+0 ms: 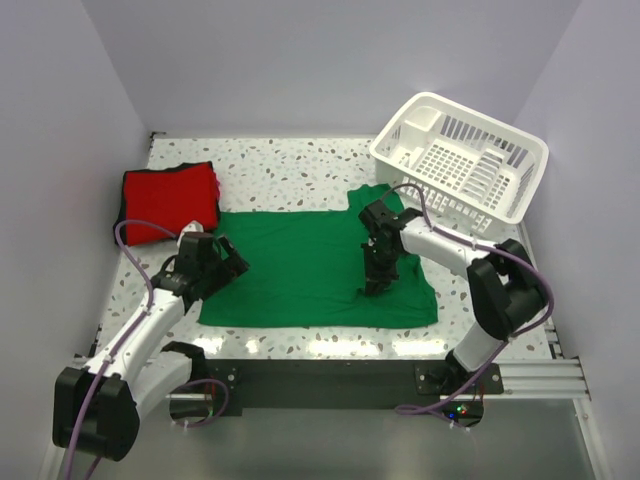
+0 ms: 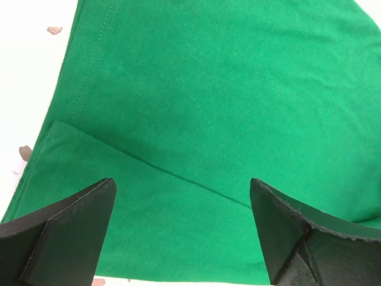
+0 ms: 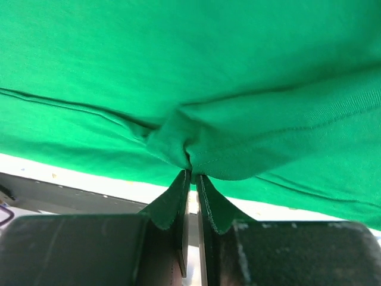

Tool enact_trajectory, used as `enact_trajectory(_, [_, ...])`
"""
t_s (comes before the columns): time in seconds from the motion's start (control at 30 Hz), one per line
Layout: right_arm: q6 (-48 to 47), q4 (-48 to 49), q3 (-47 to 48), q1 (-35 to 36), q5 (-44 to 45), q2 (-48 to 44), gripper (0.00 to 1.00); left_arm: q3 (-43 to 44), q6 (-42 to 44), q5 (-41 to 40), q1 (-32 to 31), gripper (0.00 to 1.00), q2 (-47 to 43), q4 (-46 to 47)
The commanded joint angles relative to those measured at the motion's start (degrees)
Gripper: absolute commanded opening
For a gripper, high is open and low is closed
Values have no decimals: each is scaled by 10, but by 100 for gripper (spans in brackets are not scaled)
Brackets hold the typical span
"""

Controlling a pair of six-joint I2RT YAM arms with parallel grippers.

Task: Fold and stack the t-shirts
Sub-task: Fold the tshirt

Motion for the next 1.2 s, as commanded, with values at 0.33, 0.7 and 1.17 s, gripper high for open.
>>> enact_trajectory(0.33, [-46, -33, 140, 10, 22, 119, 2, 7, 9, -2, -2, 99, 31, 43])
enact_trajectory(0.7, [-81, -75, 263, 11, 18, 209, 8, 36, 30, 7, -2, 99, 95, 66])
enact_trajectory(1.17, [-104, -137, 362, 2, 38, 187, 58, 58, 50, 2, -2, 99, 127, 86])
